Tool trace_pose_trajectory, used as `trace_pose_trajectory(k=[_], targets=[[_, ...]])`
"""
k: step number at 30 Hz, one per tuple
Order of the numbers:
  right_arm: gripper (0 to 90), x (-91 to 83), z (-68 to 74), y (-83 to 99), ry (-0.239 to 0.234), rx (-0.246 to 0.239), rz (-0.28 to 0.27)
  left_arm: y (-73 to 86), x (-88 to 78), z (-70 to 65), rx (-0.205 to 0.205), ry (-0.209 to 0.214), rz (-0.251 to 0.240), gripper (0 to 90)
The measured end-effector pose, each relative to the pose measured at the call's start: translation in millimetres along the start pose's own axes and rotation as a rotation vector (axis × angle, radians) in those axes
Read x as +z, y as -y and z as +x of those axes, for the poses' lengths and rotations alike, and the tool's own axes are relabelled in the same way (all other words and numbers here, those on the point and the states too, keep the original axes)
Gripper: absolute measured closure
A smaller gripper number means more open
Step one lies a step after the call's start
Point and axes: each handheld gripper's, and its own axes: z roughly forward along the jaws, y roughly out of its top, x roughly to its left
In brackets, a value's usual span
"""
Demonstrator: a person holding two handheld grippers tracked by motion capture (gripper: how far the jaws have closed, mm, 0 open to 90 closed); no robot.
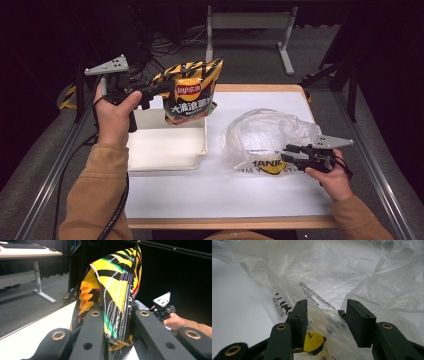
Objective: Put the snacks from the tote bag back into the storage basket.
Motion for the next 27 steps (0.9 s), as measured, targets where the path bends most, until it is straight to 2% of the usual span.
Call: trace_pose_trajectory(k=[5, 12, 15, 21, 27], targets=[[53.4, -1.6, 1.3, 0.1, 0.003, -0.002, -0.011, 5.9, -1.9, 9.2, -0.005, -0.006, 0.000, 83.5], [53.5, -5.4, 4.4, 1.2, 0.008, -0.010, -0.021, 14.2, 0.1, 18.4, 0.002, -0.002, 0.032, 83.5], [53.5, -8.2, 5.9, 1.5, 0.011, -0.015, -0.030, 22.5, 1.1, 22.8, -0.013, -0.011, 0.051, 83.4], [53.5, -11.4, 11.1, 1.4, 0.013, -0.041, -0.031, 39.7, 1.8, 33.8, -0.044, -0.006, 0.043, 83.4], [53.4, -11.6, 12.3, 0.6, 0.012, -0.048, -0.036, 52.1, 1.7, 43.0, -0.060, -0.034, 0.070, 83.4]])
